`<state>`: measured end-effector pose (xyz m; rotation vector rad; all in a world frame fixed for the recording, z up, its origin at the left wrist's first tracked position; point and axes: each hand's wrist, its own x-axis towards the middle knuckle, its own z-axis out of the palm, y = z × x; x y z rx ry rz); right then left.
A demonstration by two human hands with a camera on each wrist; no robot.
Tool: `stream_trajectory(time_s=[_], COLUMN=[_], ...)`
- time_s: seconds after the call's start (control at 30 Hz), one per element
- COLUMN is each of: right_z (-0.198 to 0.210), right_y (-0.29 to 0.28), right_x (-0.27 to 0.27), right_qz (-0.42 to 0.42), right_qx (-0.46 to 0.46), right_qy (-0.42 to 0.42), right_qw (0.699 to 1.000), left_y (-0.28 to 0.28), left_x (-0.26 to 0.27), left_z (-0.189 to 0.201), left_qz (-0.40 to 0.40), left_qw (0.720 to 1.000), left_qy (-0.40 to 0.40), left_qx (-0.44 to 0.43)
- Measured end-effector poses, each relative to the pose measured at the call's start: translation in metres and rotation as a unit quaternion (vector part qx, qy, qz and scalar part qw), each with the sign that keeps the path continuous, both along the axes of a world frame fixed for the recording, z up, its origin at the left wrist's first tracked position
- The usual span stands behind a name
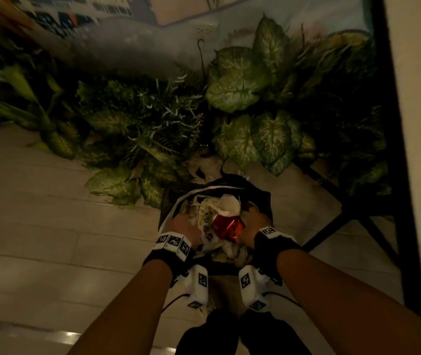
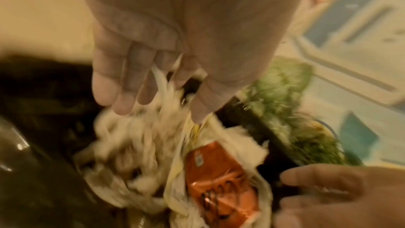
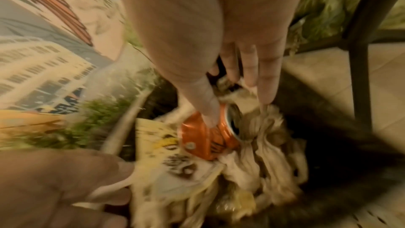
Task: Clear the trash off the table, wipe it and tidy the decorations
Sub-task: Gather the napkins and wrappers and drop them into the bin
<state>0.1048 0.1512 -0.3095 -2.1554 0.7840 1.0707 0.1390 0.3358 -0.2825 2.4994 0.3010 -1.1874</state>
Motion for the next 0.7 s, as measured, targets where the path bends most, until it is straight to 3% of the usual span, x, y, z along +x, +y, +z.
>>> stream_trajectory(time_s=[0.23, 0.37, 0.53, 0.7], right_z=[0.143, 0.229, 0.314, 0.356], right_y=[-0.008, -0.028, -0.087, -0.183], right_x=[-0.021, -0.038, -0.077, -0.123], right_qz=[0.081, 0.119, 0.153, 0.098], right_qx=[0.100, 0.114, 0.132, 0.128], right_qy=[-0.078, -0.123, -0.201, -0.255], right_qw=[0.989, 0.979, 0.959, 0.953], left_y=[-0.002, -0.026, -0.081, -0.169], left_x=[0.000, 0.001, 0.002, -0.012], left_z=[0.107, 0.166, 0.227, 0.288], left_qz=[0.004, 0.007, 0.031, 0.052], left_qw=[0.999, 0.994, 0.971, 0.939], left_qy=[-0.042, -0.075, -0.162, -0.211], left_qx=[-0.008, -0.075, -0.171, -0.268])
